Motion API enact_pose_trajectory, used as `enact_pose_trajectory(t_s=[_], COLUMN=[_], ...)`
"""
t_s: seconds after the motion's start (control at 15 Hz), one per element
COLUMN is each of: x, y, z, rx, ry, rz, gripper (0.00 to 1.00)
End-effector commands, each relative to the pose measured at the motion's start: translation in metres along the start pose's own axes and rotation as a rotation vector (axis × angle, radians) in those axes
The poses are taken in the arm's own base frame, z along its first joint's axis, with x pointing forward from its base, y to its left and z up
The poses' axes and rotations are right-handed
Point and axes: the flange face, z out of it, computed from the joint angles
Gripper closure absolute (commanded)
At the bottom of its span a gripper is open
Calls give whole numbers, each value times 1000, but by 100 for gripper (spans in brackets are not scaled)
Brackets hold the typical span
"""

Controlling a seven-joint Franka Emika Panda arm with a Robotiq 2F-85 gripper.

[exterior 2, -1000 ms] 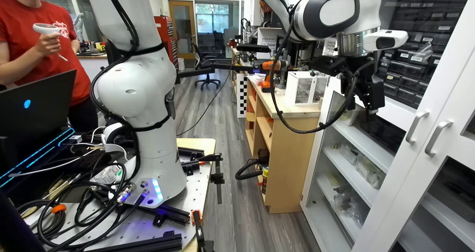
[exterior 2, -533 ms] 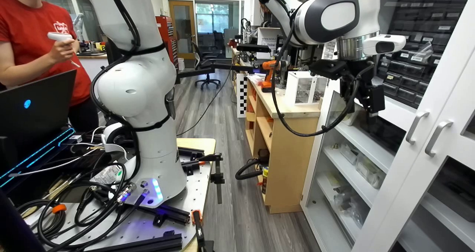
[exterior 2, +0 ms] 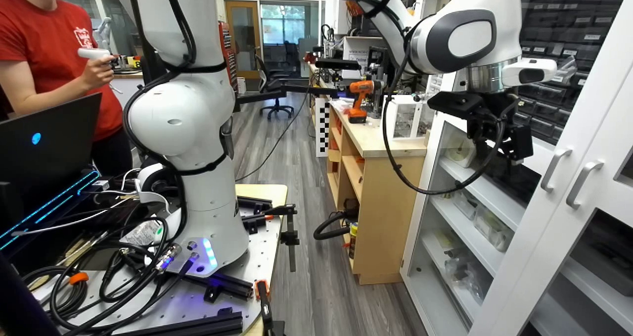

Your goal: Open the cabinet door

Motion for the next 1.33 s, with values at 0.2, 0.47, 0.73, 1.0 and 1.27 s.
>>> enact_pose_trajectory(t_s=[0.2, 0.47, 0.73, 1.0, 1.27], x=[50, 72, 89, 86, 88], y=[12, 17, 21, 16, 17], z=[20, 28, 37, 39, 40], rx=[-6, -1, 7, 6, -1], ry=[55, 96, 136, 115, 128], rz=[-35, -45, -44, -31, -37], gripper=[0, 0, 0, 0, 0])
